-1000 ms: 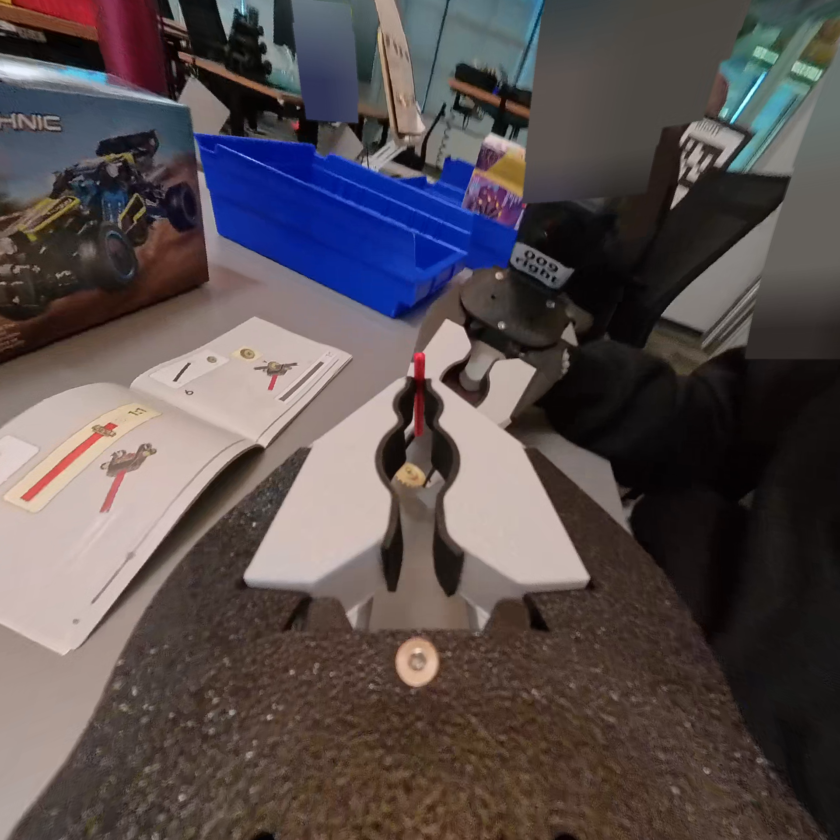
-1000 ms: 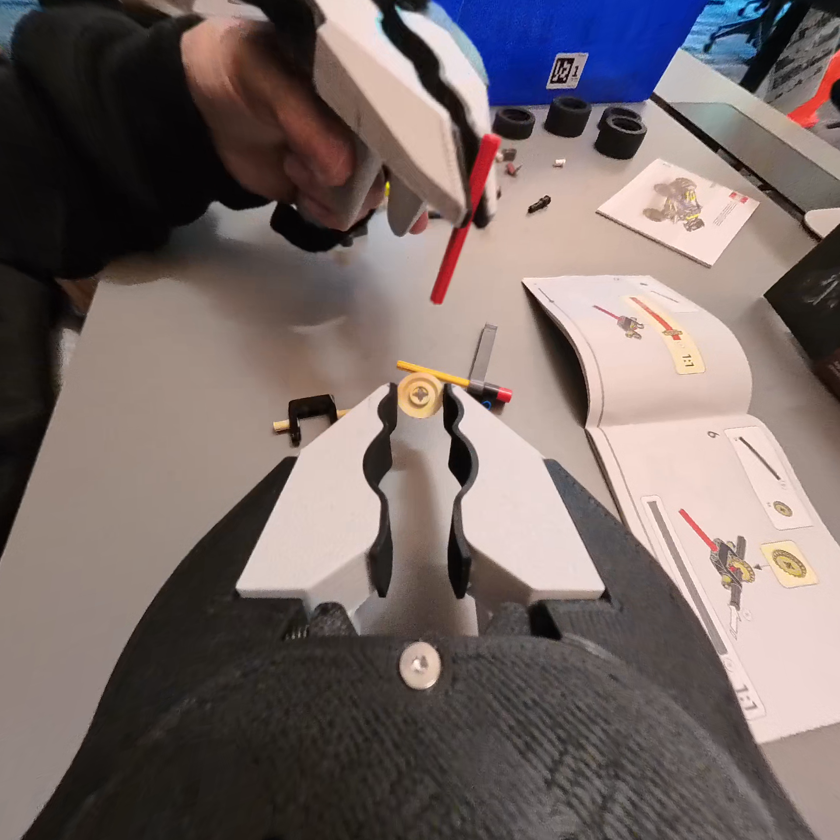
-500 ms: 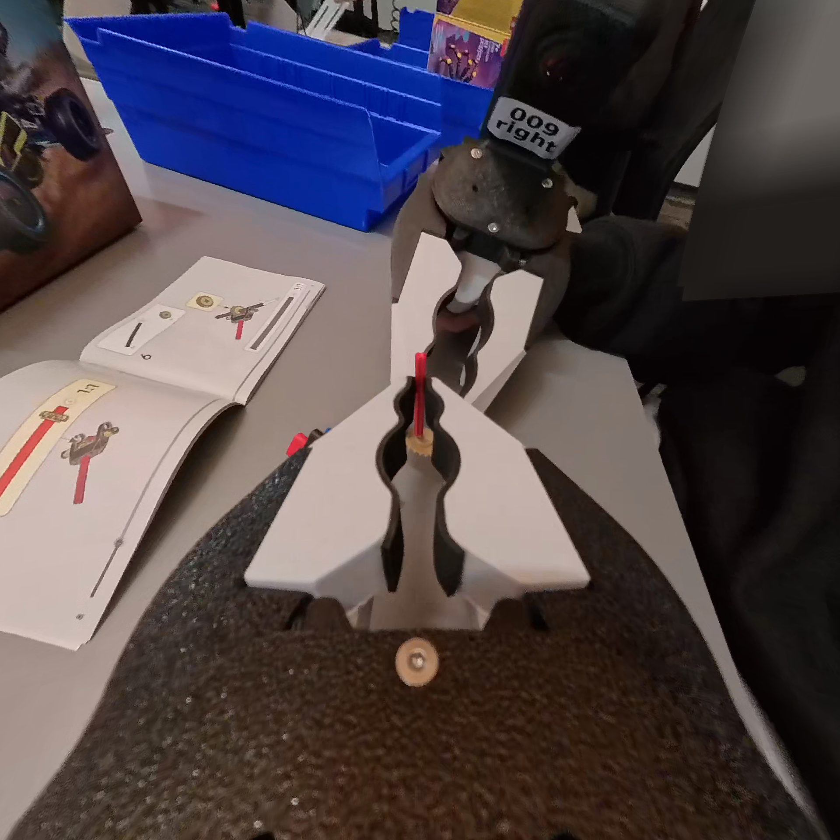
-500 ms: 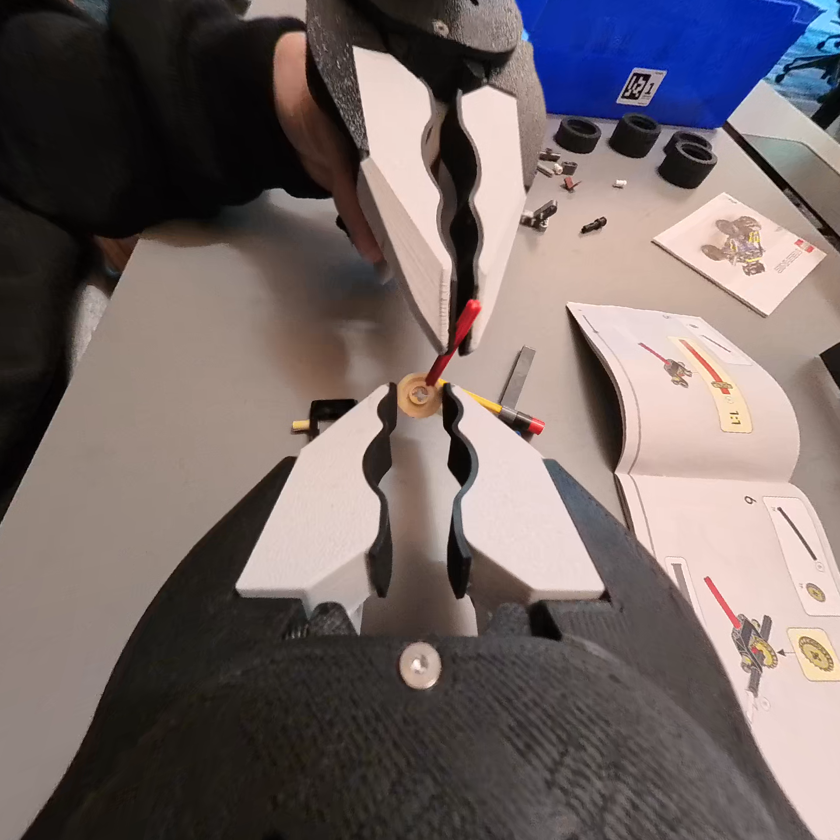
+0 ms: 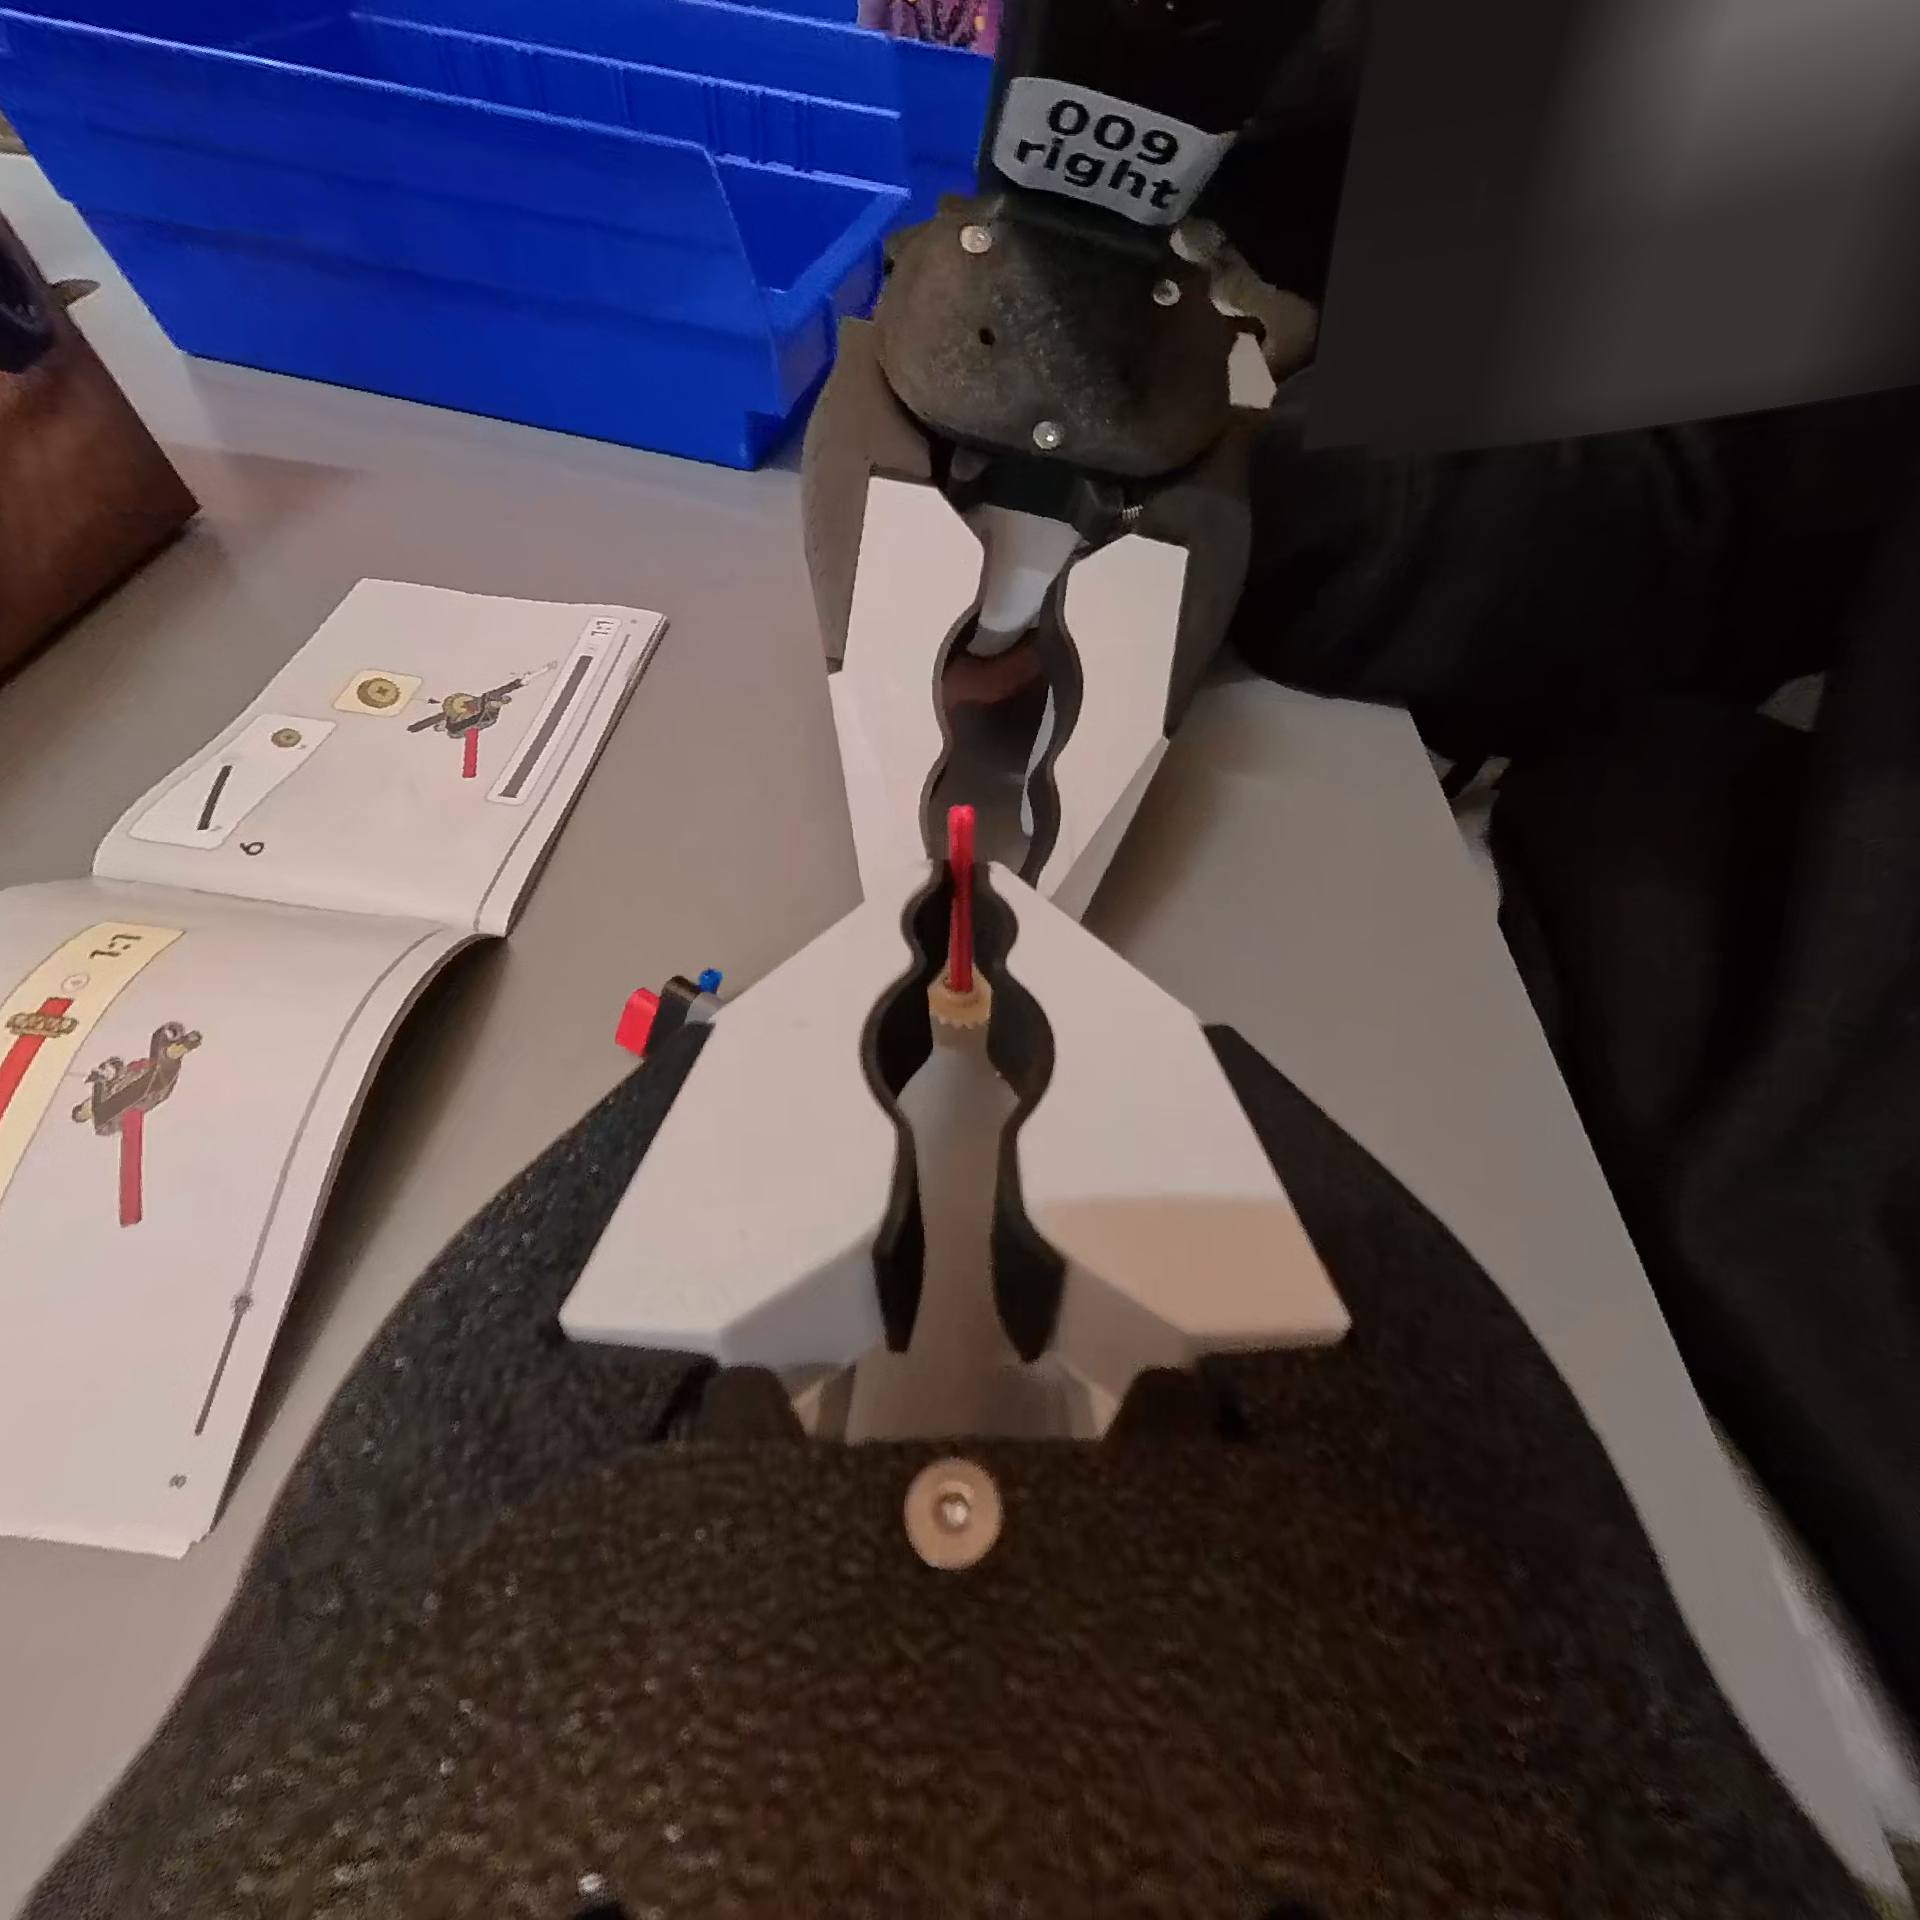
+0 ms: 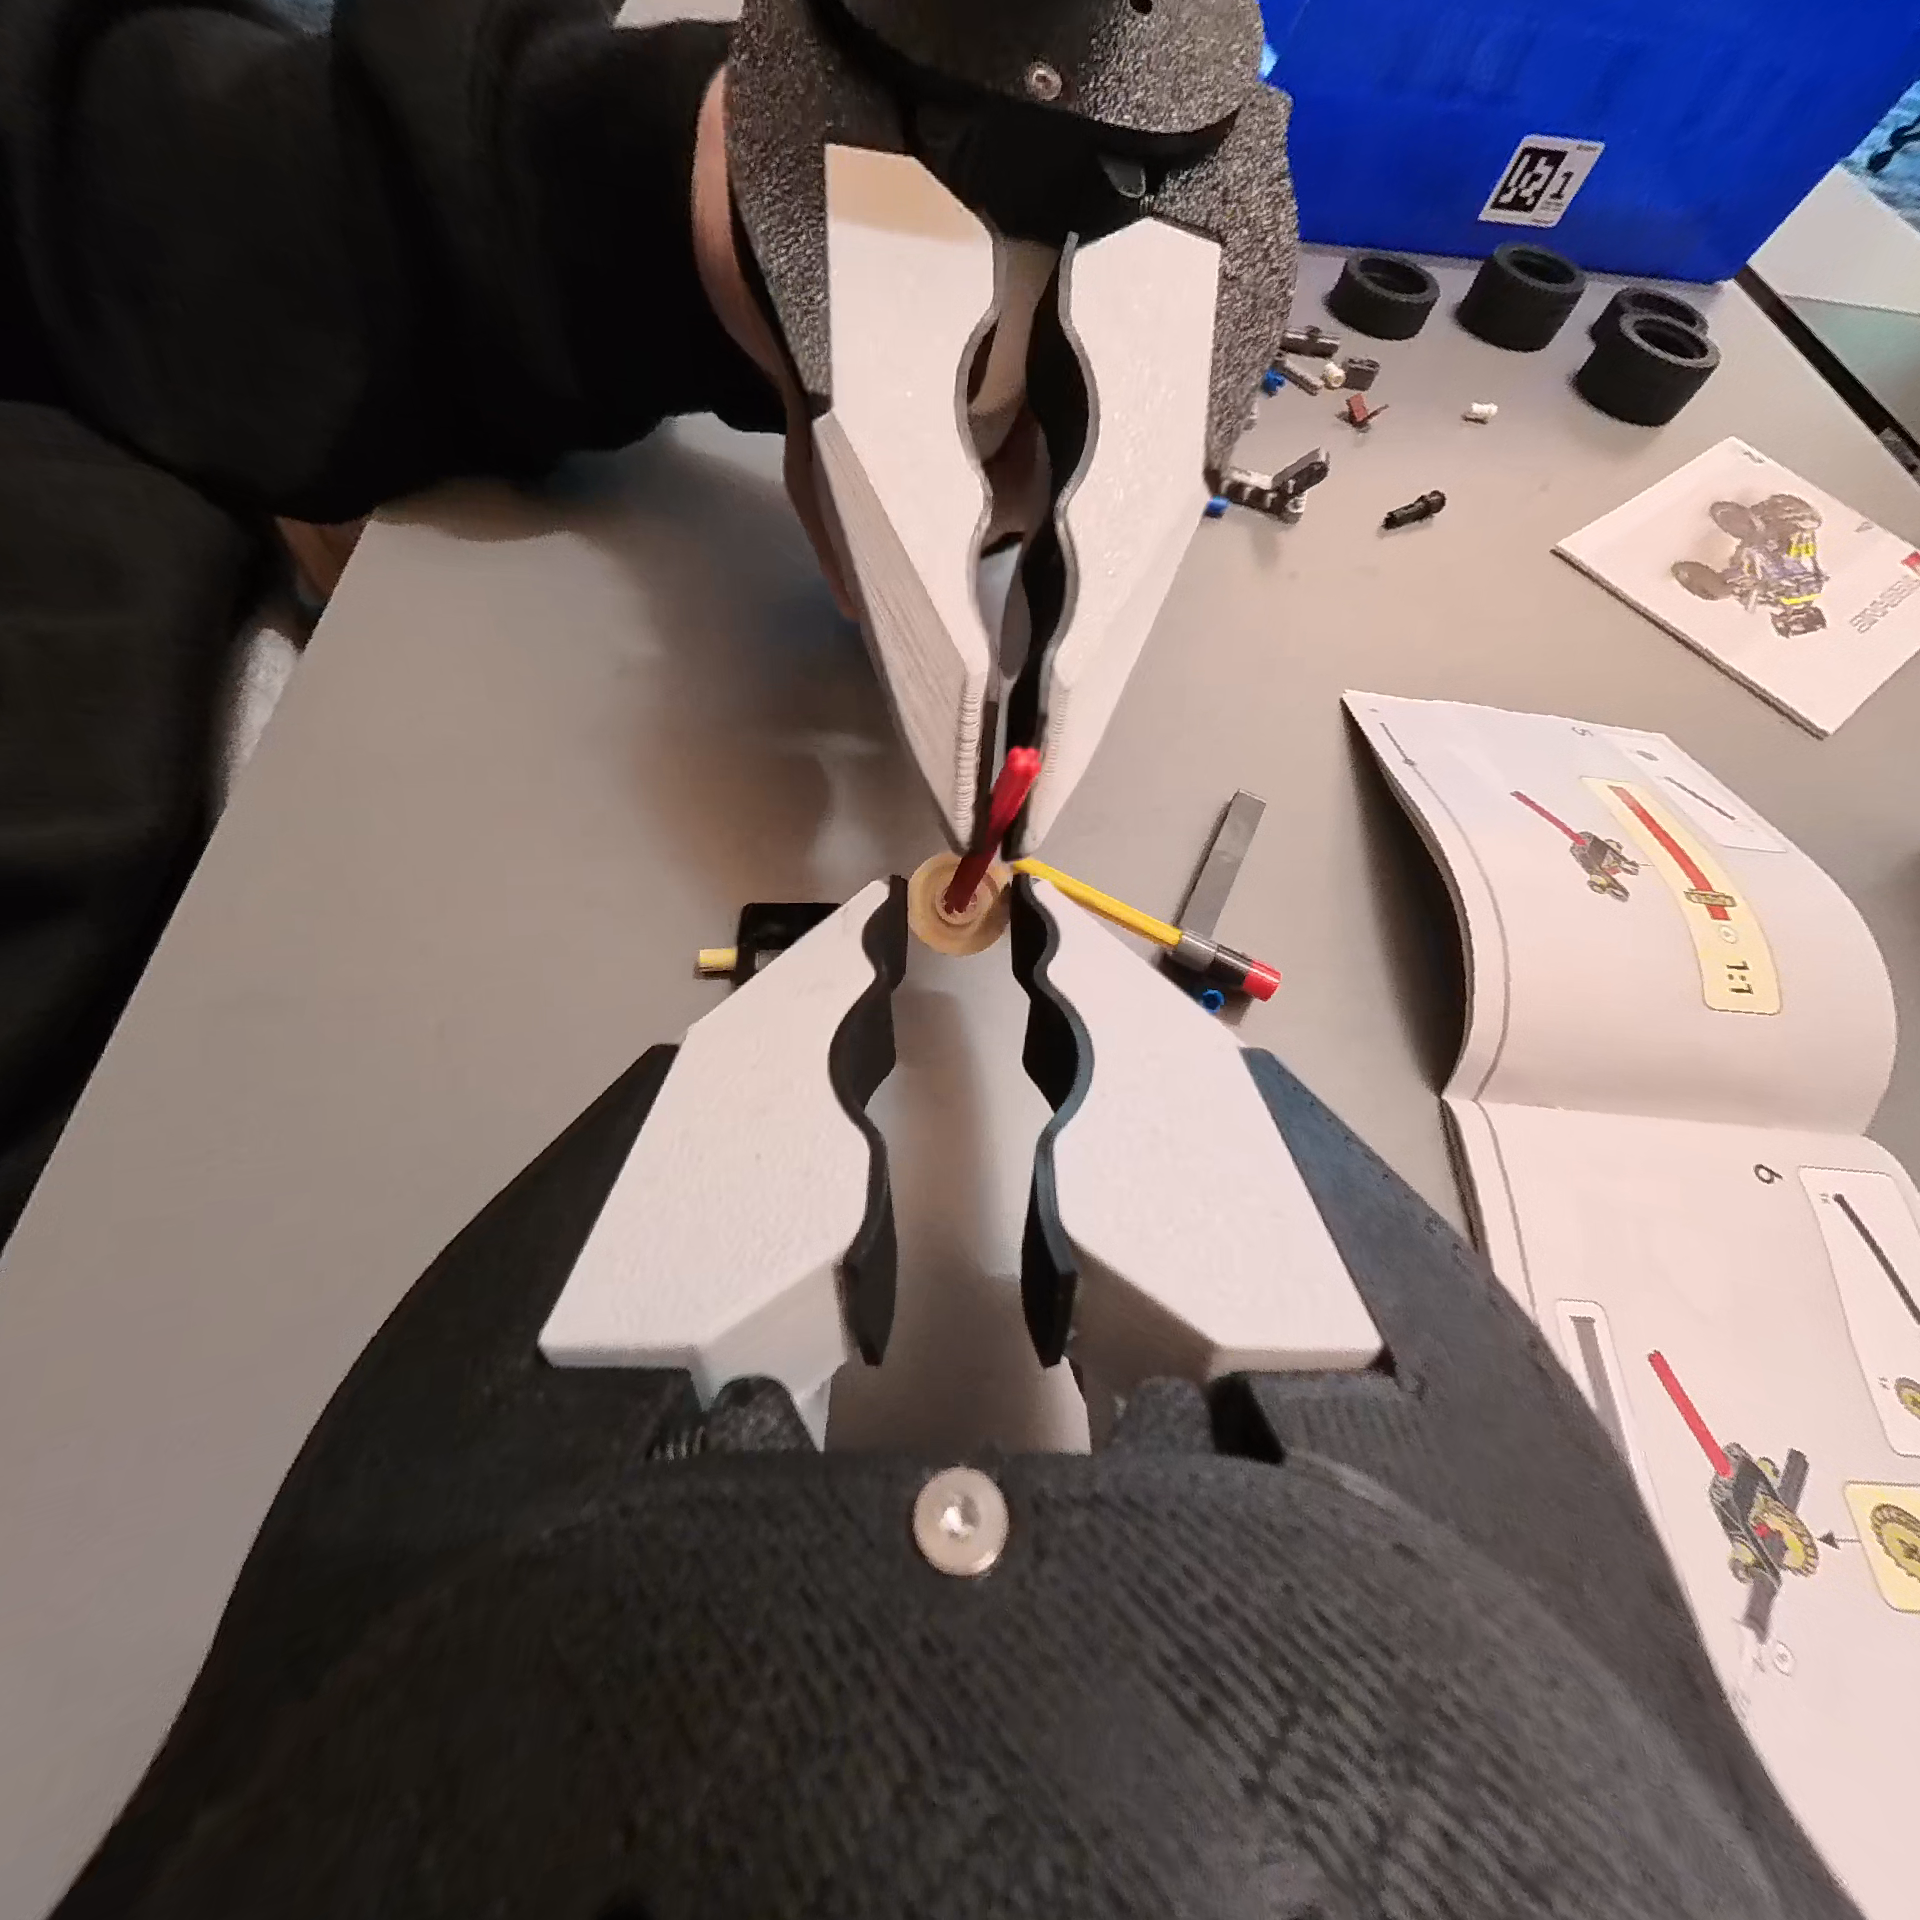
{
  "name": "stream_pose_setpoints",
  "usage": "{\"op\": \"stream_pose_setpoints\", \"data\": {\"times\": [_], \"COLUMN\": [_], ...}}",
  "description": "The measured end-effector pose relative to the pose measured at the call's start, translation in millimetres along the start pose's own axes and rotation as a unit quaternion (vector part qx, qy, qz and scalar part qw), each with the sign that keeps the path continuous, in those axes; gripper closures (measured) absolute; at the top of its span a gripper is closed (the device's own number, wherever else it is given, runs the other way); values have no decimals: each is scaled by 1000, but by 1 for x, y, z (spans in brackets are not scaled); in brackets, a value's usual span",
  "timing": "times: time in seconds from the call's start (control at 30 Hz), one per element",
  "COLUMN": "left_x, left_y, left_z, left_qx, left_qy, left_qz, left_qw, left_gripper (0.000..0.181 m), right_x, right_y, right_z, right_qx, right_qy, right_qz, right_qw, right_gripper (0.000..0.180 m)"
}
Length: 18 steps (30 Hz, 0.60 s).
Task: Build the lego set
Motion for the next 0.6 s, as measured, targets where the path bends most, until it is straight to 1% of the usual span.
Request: {"op": "stream_pose_setpoints", "data": {"times": [0.03,0.1,0.17,0.27,0.37,0.6], "left_x": [1,2,0,-5,-11,-5], "left_y": [-1,-1,2,11,16,21], "left_z": [0,1,2,0,-3,-3], "left_qx": [3,0,-19,-76,-124,-160], "left_qy": [7,17,18,16,6,47], "left_qz": [5,5,-4,-24,-21,11], "left_qw": [1000,1000,1000,997,992,986], "left_gripper": [179,179,179,179,179,179], "right_x": [0,1,1,-1,-3,3], "right_y": [1,3,-1,-10,-21,-25], "right_z": [0,1,1,1,-1,5], "right_qx": [-6,-11,0,24,47,77], "right_qy": [2,7,7,0,-8,20], "right_qz": [-2,-4,2,25,56,48], "right_qw": [1000,1000,1000,999,997,996], "right_gripper": [161,161,161,161,161,161]}}
Point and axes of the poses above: each gripper's, where its closed fingertips meet, z out along the fingers, x out of its underside, y = z × x across the jaws, the point moved 2 cm from there along -z, back along the fingers, and after that the axes turned 15 degrees about x, right-handed, at the moved point
